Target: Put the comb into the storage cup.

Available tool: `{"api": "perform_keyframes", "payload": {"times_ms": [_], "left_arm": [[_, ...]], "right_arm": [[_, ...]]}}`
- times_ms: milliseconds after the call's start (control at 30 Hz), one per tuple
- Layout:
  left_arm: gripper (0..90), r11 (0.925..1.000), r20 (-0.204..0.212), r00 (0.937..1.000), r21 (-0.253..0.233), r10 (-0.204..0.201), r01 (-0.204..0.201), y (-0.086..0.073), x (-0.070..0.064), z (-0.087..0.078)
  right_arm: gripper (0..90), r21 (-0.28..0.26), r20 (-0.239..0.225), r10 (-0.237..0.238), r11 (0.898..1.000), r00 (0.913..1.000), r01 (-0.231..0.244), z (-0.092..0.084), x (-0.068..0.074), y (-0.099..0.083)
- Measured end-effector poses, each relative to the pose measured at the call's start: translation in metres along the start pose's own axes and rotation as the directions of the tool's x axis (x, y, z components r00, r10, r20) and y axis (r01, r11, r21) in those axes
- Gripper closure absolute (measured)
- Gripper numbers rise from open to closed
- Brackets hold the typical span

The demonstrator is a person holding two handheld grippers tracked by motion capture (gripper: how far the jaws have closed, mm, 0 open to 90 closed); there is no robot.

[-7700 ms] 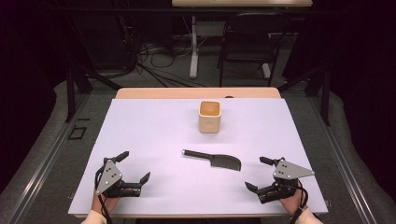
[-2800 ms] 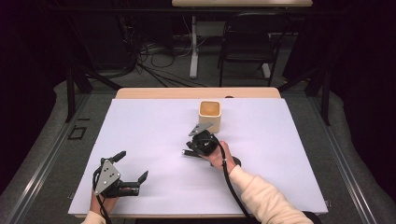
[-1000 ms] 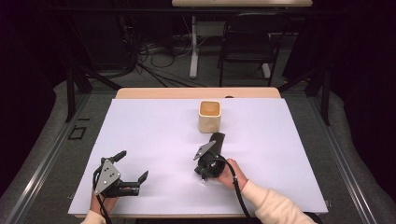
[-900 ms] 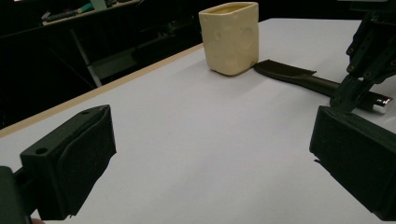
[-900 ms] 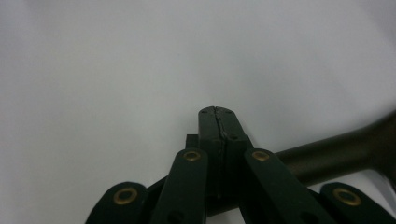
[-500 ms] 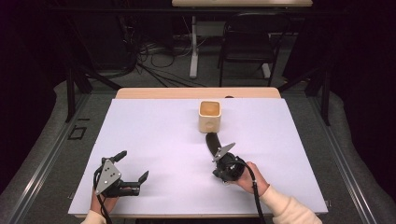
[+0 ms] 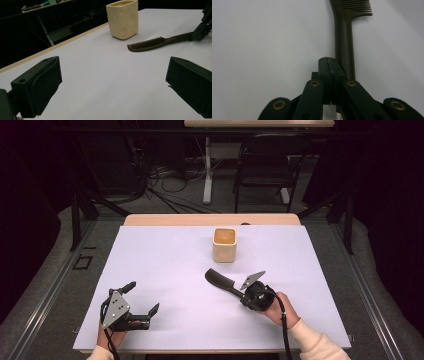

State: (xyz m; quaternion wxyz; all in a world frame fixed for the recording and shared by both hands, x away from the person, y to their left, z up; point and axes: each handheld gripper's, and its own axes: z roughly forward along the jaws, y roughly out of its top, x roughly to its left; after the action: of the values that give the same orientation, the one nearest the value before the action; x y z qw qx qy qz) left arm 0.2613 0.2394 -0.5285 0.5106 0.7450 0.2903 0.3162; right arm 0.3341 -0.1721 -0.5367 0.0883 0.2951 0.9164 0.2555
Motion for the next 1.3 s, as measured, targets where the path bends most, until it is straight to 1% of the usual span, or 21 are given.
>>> {"api": "perform_keyframes", "payload": {"times_ms": [333, 433, 500, 567, 600, 633, 667, 733, 767, 800, 867, 900, 967, 1067, 1167, 1200, 1300], "left_arm": [[0.4, 1.0000, 0.002, 1.0000, 0.001, 0.000, 0.000, 0.000, 0.000, 0.000], [0.4, 1.0000, 0.002, 1.0000, 0.000, -0.001, 0.001, 0.000, 0.000, 0.000], [0.4, 1.0000, 0.002, 1.0000, -0.001, -0.001, 0.001, 0.000, 0.000, 0.000], [0.4, 1.0000, 0.000, 1.0000, -0.001, 0.002, -0.002, 0.000, 0.000, 0.000], [0.4, 1.0000, 0.000, 1.0000, -0.001, 0.002, -0.002, 0.000, 0.000, 0.000], [0.4, 1.0000, -0.002, 1.0000, -0.002, 0.002, -0.002, 0.000, 0.000, -0.001], [0.4, 1.0000, -0.002, 1.0000, 0.000, 0.003, -0.003, 0.000, 0.001, -0.001], [0.4, 1.0000, -0.001, 1.0000, -0.001, 0.003, -0.003, 0.000, 0.000, -0.001], [0.4, 1.0000, -0.001, 1.0000, -0.001, 0.003, -0.003, 0.000, 0.000, -0.001], [0.4, 1.0000, 0.000, 1.0000, -0.002, 0.000, 0.000, 0.000, 0.000, -0.001], [0.4, 1.0000, 0.000, 1.0000, -0.002, -0.001, 0.001, 0.000, 0.000, -0.001], [0.4, 1.0000, 0.001, 1.0000, -0.003, -0.002, 0.002, 0.000, 0.001, -0.001], [0.4, 1.0000, 0.000, 1.0000, -0.002, -0.001, 0.001, 0.000, 0.001, 0.000], [0.4, 1.0000, 0.001, 1.0000, -0.001, -0.002, 0.002, -0.001, 0.001, 0.000], [0.4, 1.0000, 0.000, 1.0000, -0.003, -0.002, 0.002, 0.000, 0.000, 0.000], [0.4, 1.0000, 0.001, 1.0000, -0.002, -0.001, 0.001, 0.000, 0.000, 0.000], [0.4, 1.0000, -0.002, 1.0000, -0.004, 0.000, 0.000, 0.000, 0.000, -0.001]], "right_arm": [[90.0, -0.001, 0.030, -0.011, 1.000, 0.9995, 0.011, -0.002, -0.009, -0.002], [89.7, -0.008, 0.015, -0.023, 1.000, 0.9996, 0.023, -0.004, -0.009, -0.002], [82.5, -0.007, -0.003, -0.030, 1.000, 0.9996, 0.030, -0.006, -0.007, -0.002], [72.6, -0.006, -0.018, -0.034, 0.999, 0.9993, 0.034, -0.007, -0.006, -0.002], [72.6, -0.006, -0.018, -0.034, 0.999, 0.9993, 0.034, -0.007, -0.006, -0.002], [70.0, -0.003, -0.022, -0.036, 0.999, 0.9991, 0.036, -0.008, -0.005, -0.002], [61.2, -0.004, -0.035, -0.038, 0.999, 0.9987, 0.037, -0.011, -0.003, -0.003], [55.9, -0.005, -0.044, -0.032, 0.999, 0.9985, 0.032, -0.015, -0.002, -0.003], [51.0, -0.003, -0.048, -0.029, 1.000, 0.9984, 0.029, -0.017, -0.001, -0.003], [44.2, -0.011, -0.048, -0.035, 0.999, 0.9983, 0.034, -0.019, -0.001, -0.003], [36.5, -0.023, -0.042, -0.041, 0.999, 0.9983, 0.040, -0.022, -0.001, -0.002], [31.1, -0.023, -0.042, -0.035, 0.999, 0.9985, 0.034, -0.023, -0.001, -0.002], [23.1, -0.020, -0.038, -0.031, 0.999, 0.9988, 0.030, -0.025, -0.001, -0.001], [14.8, -0.024, -0.032, -0.047, 0.999, 0.9984, 0.047, -0.026, -0.002, -0.001], [9.7, -0.019, -0.021, -0.045, 0.999, 0.9988, 0.044, -0.026, -0.003, 0.000], [7.5, -0.009, -0.019, -0.040, 0.999, 0.9990, 0.040, -0.026, -0.002, 0.000], [4.5, -0.004, -0.010, -0.046, 0.999, 0.9989, 0.046, -0.025, -0.002, 0.001]]}}
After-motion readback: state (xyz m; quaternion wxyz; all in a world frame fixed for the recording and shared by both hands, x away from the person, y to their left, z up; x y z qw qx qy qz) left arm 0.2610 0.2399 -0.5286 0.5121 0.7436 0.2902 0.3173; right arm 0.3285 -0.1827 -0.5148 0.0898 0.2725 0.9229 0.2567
